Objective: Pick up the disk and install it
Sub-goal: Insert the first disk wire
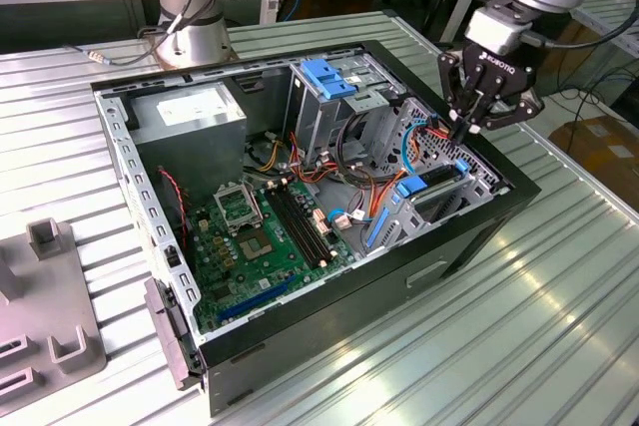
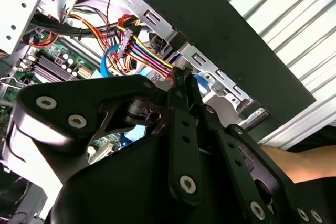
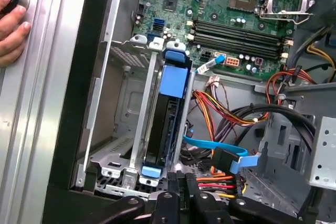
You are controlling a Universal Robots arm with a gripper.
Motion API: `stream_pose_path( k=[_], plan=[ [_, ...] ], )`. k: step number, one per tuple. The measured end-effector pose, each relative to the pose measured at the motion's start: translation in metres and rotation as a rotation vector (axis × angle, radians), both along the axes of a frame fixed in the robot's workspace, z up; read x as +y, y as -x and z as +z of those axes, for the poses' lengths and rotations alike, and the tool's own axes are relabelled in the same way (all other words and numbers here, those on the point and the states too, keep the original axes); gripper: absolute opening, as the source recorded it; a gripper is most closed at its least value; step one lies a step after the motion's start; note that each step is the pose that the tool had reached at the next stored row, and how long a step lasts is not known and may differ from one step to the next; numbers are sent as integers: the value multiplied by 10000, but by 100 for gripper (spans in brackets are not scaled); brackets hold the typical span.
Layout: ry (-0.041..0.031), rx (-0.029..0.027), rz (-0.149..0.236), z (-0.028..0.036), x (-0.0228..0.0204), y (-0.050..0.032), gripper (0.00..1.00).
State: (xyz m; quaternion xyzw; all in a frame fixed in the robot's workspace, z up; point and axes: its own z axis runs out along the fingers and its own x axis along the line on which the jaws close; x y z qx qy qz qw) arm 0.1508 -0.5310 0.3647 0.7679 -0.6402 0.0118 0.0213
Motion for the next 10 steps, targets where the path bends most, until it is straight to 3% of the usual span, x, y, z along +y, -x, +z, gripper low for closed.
stream_pose_path(
  k=[4, 6, 7, 10],
  plan=[
    [-3, 1, -50, -14, -10, 90, 17],
    [1, 1, -314, -23, -10, 93, 17],
    [5, 1, -706, -35, -10, 93, 17],
    [10, 0, -1082, -49, -12, 93, 17]
  ],
)
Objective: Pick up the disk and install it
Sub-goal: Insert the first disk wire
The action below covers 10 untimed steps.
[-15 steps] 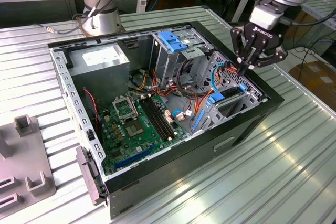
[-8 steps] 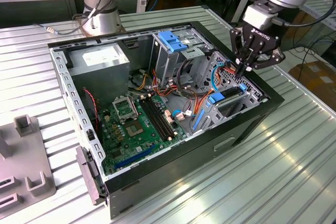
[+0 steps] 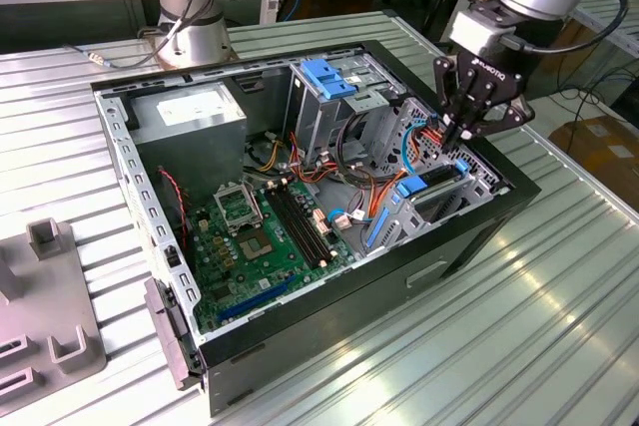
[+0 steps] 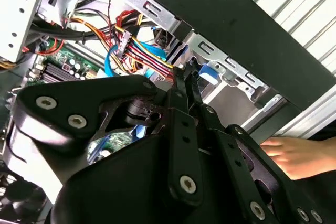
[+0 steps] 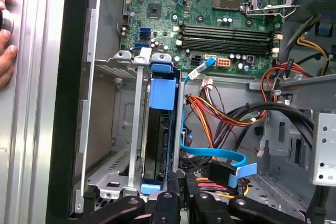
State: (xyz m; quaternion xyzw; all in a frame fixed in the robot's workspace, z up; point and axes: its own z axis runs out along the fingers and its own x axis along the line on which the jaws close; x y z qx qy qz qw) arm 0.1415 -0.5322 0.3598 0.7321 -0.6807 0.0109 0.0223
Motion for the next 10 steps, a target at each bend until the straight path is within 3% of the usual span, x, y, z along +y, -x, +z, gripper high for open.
stream_pose_path(
  k=[4, 6, 10],
  plan=[
    [-11, 1, -31, -2, -55, 15, 17],
    [-77, 1, -48, -2, -62, 31, 17],
    [-80, -1, -400, -27, -64, 45, 17]
  ],
)
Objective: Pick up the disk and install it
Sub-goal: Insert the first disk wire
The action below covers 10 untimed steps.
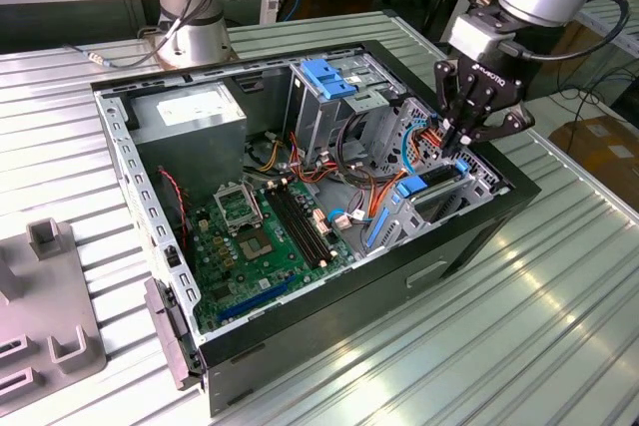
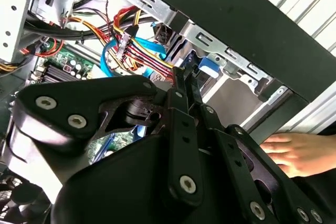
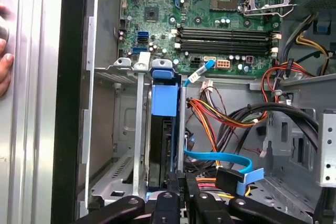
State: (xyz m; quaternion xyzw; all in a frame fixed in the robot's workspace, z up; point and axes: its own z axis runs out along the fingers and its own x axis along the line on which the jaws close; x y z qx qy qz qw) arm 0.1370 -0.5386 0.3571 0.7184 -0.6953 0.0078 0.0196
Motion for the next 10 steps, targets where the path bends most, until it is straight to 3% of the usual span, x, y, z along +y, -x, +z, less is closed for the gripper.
stream_pose_path(
  k=[3, 4, 5, 6, 10],
  plan=[
    [-3, 0, -146, -20, -17, 4, 17],
    [-3, 0, -150, -22, -34, 7, 17],
    [-11, 1, -150, -24, -85, 36, 17],
    [-28, 1, -143, -26, -111, 68, 17],
    [-82, -13, -139, -41, -152, 105, 17]
  ],
)
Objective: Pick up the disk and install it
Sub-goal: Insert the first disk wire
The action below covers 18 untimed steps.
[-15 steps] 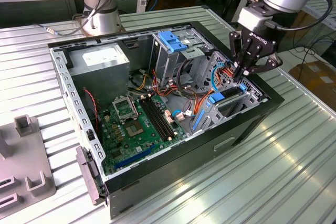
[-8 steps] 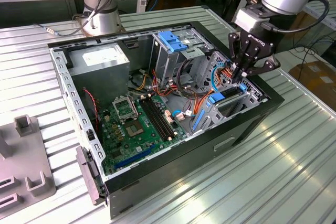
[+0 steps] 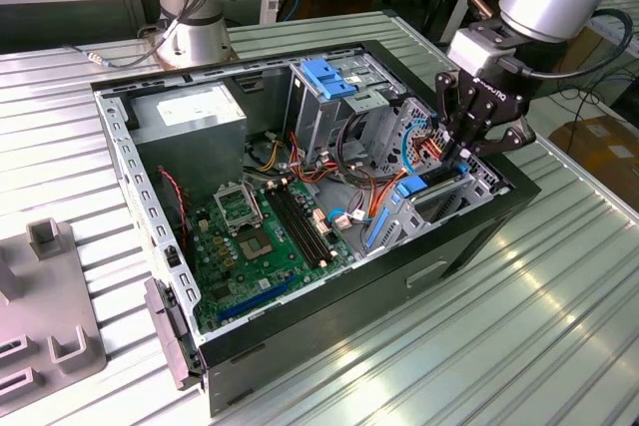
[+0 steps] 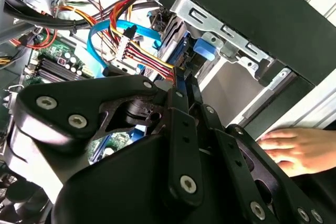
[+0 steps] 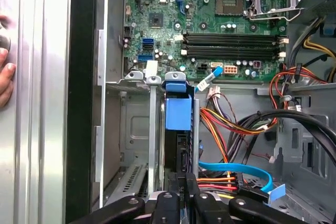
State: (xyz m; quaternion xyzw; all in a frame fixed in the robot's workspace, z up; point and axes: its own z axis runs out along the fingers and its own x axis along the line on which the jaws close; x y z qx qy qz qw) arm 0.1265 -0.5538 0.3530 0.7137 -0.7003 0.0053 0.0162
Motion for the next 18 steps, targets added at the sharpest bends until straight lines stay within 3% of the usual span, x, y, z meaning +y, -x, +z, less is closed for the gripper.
stream_pose_path(
  k=[6, 9, 18],
  plan=[
    [-6, -14, -9, -15, 5, 1, 17],
    [-4, -14, -32, -18, 38, 0, 17],
    [-4, -14, -151, -55, 37, -7, 17]
  ],
)
